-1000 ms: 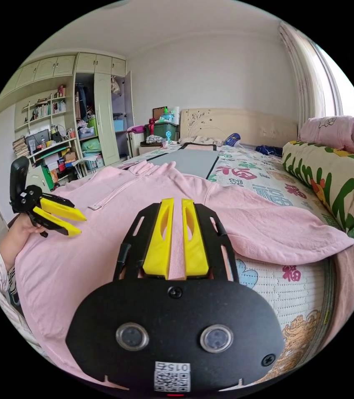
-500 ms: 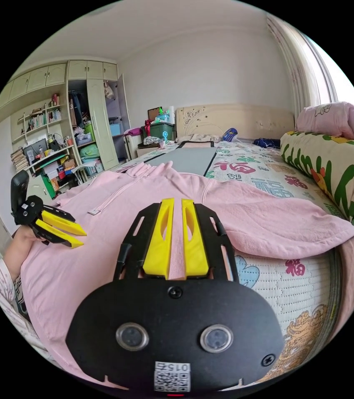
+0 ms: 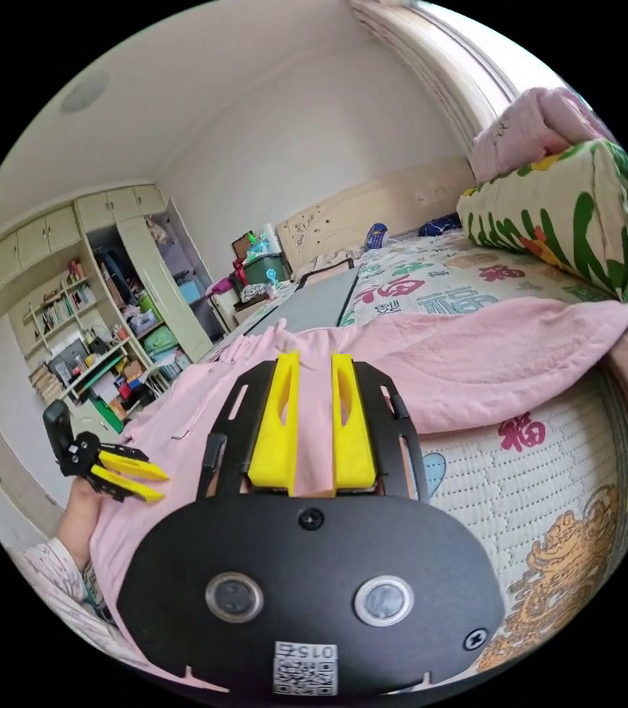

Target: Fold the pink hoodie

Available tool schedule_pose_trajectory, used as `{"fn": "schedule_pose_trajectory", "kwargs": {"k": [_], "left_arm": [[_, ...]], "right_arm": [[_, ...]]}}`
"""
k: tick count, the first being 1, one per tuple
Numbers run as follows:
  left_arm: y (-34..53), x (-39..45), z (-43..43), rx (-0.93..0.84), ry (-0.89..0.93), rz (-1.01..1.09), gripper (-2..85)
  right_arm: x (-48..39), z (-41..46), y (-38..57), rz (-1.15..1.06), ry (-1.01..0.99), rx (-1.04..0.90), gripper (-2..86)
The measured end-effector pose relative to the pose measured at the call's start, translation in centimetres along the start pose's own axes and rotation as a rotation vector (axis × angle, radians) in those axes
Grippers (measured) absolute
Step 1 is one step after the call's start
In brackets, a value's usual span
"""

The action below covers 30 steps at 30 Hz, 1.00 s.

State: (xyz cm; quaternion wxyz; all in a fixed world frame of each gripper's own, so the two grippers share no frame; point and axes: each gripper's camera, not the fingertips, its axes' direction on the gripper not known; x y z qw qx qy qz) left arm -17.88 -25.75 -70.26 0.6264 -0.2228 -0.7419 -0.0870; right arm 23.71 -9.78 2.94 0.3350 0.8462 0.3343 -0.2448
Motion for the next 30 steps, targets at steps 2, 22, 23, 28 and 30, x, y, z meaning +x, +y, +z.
{"fn": "schedule_pose_trajectory", "kwargs": {"k": [2,22,23,28,30], "left_arm": [[0.1,0.6,-1.6,0.090,0.122,0.060,8.6],[-1.8,4.4,-0.7,-0.032,0.092,0.144,9.9],[-1.9,4.5,-0.9,-0.032,0.092,0.145,9.9],[-2.4,5.3,-1.5,-0.031,0.092,0.149,9.9],[-2.6,5.5,-1.7,-0.031,0.095,0.147,9.9]], "right_arm": [[0.6,-2.2,-1.7,0.051,-0.020,0.065,7.6],[12.1,-18.3,-20.1,0.354,0.497,0.456,12.9],[14.8,-18.2,-21.0,0.435,0.492,0.394,13.5],[23.8,-12.7,-20.7,0.632,0.324,0.115,13.6],[24.5,-12.7,-20.6,0.649,0.358,0.167,12.1]]}}
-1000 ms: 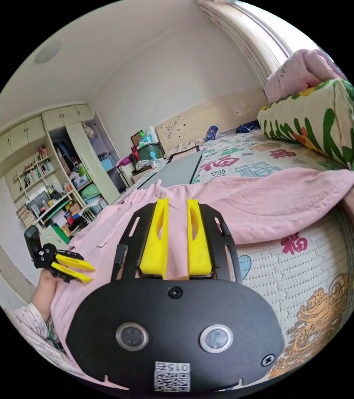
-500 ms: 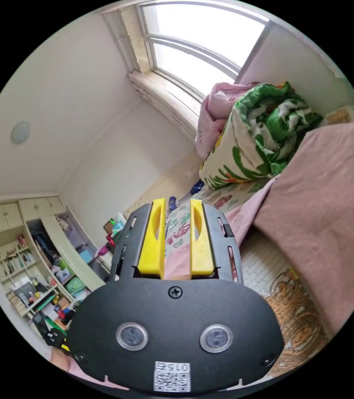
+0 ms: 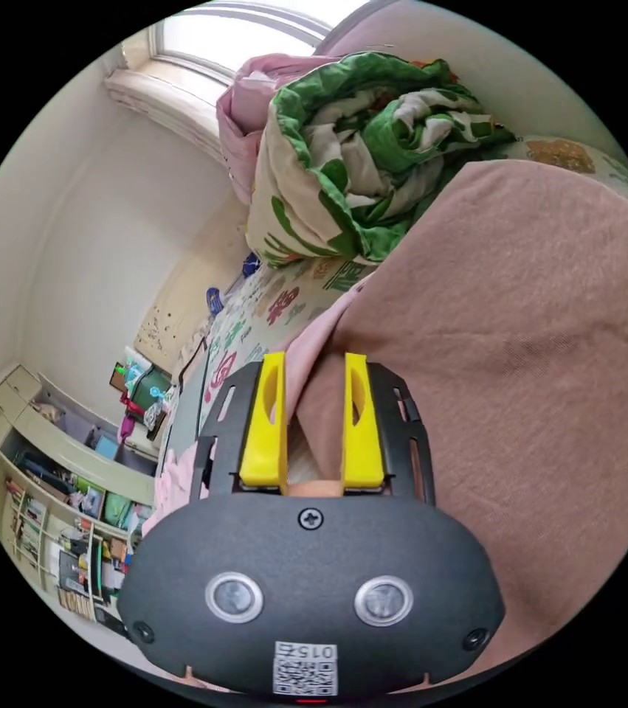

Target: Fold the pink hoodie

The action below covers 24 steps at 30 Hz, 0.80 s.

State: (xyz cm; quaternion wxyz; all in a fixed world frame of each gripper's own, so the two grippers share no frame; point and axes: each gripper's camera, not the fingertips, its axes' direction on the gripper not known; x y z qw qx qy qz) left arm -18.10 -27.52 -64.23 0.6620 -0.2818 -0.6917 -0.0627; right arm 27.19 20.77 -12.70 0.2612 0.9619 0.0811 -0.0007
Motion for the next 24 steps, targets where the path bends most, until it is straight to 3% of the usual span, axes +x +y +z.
{"fn": "schedule_pose_trajectory", "kwargs": {"k": [7,14,24], "left_arm": [[-0.9,0.9,-1.2,0.001,0.004,-0.003,9.8],[-2.0,1.5,-2.7,0.002,0.014,-0.006,9.9],[-3.7,1.9,-5.6,0.003,0.022,-0.010,9.9]], "right_arm": [[1.0,1.1,-2.1,0.127,-0.089,0.014,11.7],[0.7,0.8,2.6,-0.006,-0.100,0.059,10.1],[7.2,2.5,8.9,0.054,-0.126,0.055,1.8]]}}
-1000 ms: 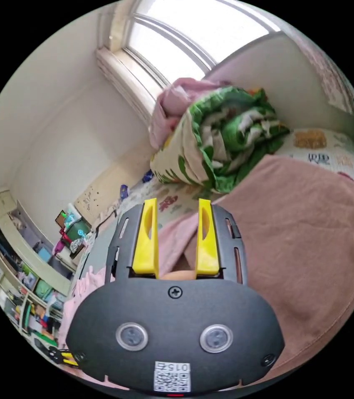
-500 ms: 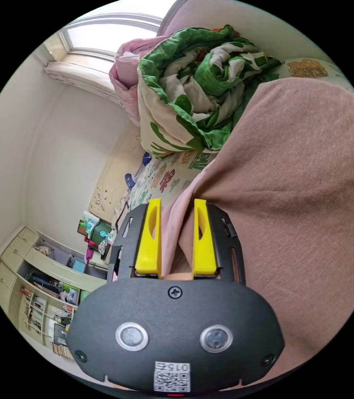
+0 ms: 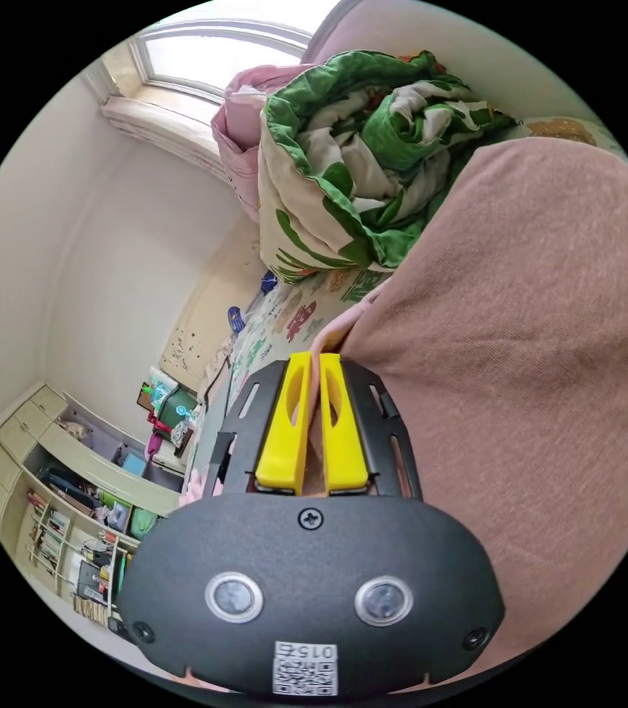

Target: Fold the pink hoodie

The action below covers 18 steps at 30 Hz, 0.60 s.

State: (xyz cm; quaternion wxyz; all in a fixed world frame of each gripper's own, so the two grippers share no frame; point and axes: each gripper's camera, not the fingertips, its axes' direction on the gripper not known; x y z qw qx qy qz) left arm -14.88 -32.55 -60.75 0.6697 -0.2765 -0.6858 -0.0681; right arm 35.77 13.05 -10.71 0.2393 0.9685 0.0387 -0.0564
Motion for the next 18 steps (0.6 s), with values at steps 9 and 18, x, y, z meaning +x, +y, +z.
{"fn": "schedule_pose_trajectory", "kwargs": {"k": [9,18], "left_arm": [[0.6,-5.1,-6.3,0.239,0.136,-0.248,11.6],[7.0,-15.4,-9.5,0.541,0.534,-0.657,17.5]], "right_arm": [[-18.2,-8.9,26.6,-0.930,-0.587,-0.169,0.5],[-17.8,-5.3,59.7,-1.670,-0.339,-0.596,0.7]]}}
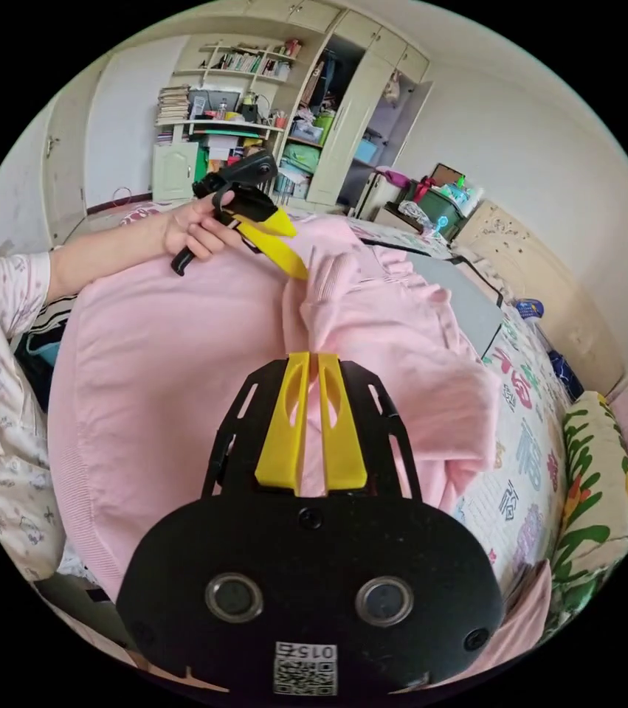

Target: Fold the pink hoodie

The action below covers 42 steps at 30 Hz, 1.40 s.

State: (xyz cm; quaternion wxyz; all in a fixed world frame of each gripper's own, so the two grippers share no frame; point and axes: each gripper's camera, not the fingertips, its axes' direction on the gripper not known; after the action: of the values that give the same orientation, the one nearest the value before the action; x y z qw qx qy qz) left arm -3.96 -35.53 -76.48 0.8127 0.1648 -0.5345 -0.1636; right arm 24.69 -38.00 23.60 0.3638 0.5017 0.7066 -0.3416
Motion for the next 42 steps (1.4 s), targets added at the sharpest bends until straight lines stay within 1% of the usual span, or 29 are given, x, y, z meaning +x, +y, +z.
{"fn": "schedule_pose_trajectory", "kwargs": {"k": [3,6,13,15,18,21,22,23,24,26,28,31,32,35,36,38,39,41,42], "left_arm": [[-0.4,1.0,-1.0,0.046,-0.054,-0.010,17.5],[-0.8,3.1,-0.8,0.048,-0.163,0.031,17.0],[-2.0,6.2,2.4,-0.052,-0.309,0.028,15.6],[-2.2,6.8,2.6,-0.052,-0.316,0.024,14.9],[-2.4,7.2,3.0,-0.059,-0.316,-0.006,13.9],[-2.6,7.9,3.3,-0.065,-0.308,-0.017,13.7],[-2.6,8.2,3.5,-0.066,-0.311,-0.015,13.7],[-2.7,8.7,3.6,-0.068,-0.318,-0.010,13.7],[-2.7,8.9,3.7,-0.069,-0.321,-0.007,13.8],[-2.6,9.8,3.9,-0.070,-0.329,0.006,13.9],[-2.6,10.4,4.0,-0.072,-0.336,0.013,13.8],[-2.5,11.7,3.8,-0.069,-0.384,0.050,13.5],[-2.4,12.2,3.7,-0.070,-0.399,0.068,13.5],[-2.3,13.1,2.9,-0.035,-0.407,0.065,13.6],[-2.2,13.3,2.5,-0.011,-0.405,0.060,13.6],[-1.7,14.0,0.5,0.106,-0.382,0.040,13.5],[-1.5,14.1,0.0,0.127,-0.367,0.033,13.5],[-1.3,14.4,-1.3,0.172,-0.285,0.026,13.5],[-1.3,14.4,-1.5,0.172,-0.269,0.026,13.5]], "right_arm": [[-1.5,0.9,2.8,0.000,-0.029,0.045,1.0],[-2.6,1.5,4.8,-0.004,-0.037,0.075,1.7],[-2.0,2.4,6.6,0.002,-0.067,0.086,4.3],[-0.7,2.1,6.8,0.041,-0.093,0.102,5.5],[3.2,1.1,7.1,0.175,-0.169,0.164,6.8],[9.1,1.2,6.8,0.335,-0.298,0.193,7.3],[12.0,2.2,6.4,0.427,-0.380,0.175,7.6],[14.7,3.8,6.0,0.501,-0.478,0.147,7.8],[15.9,4.7,5.7,0.526,-0.529,0.130,8.0],[18.9,8.6,4.5,0.605,-0.716,0.030,9.2],[19.5,10.4,3.5,0.621,-0.756,-0.041,9.4],[19.4,10.2,2.1,0.576,-0.667,-0.041,6.0],[19.4,9.4,1.6,0.543,-0.643,-0.009,3.5],[18.7,6.9,0.1,0.473,-0.567,0.061,1.0],[18.2,6.3,-0.2,0.444,-0.557,0.078,0.8],[15.1,4.5,-1.0,0.290,-0.480,0.126,0.8],[14.2,4.3,-1.1,0.249,-0.448,0.128,0.9],[11.5,3.9,-1.5,0.176,-0.267,0.091,2.1],[11.3,3.8,-1.5,0.177,-0.231,0.087,3.5]]}}
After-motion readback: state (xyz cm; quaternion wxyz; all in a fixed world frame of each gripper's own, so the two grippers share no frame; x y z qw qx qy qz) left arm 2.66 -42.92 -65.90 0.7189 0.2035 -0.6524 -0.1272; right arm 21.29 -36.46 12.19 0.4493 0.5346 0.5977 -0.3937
